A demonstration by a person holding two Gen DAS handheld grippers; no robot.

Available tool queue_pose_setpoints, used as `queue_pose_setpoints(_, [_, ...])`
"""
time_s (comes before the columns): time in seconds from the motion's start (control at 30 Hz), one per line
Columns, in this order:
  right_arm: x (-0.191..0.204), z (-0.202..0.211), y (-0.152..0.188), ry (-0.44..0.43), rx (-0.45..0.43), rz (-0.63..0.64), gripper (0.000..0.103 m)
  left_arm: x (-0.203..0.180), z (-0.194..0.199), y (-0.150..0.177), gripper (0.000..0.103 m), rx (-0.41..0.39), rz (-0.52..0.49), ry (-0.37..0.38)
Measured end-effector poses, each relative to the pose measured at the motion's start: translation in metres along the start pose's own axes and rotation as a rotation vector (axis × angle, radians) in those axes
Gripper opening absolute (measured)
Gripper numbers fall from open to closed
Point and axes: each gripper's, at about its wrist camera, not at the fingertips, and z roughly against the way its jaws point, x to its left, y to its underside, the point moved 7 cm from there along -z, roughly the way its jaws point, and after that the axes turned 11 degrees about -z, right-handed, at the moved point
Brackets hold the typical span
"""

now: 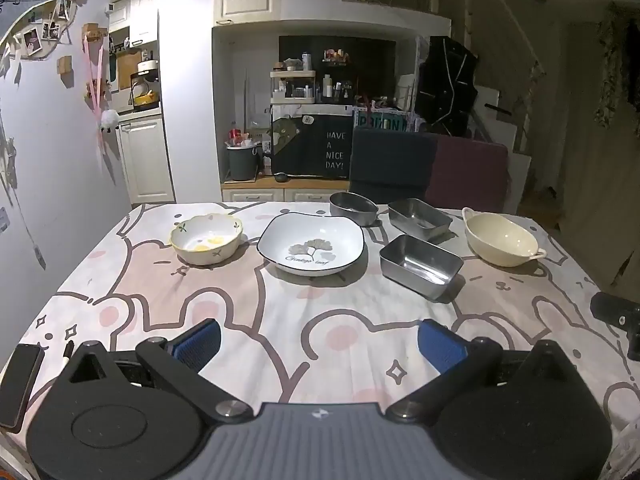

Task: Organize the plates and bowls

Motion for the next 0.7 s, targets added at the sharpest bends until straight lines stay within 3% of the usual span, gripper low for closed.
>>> queue_pose_setpoints(0.7, [0.0002,0.0002,0.0007,0.002,0.004,0.005,0.103,-0.0003,-0.0001,0.0001,0.103,0.003,-0.009,-0.005])
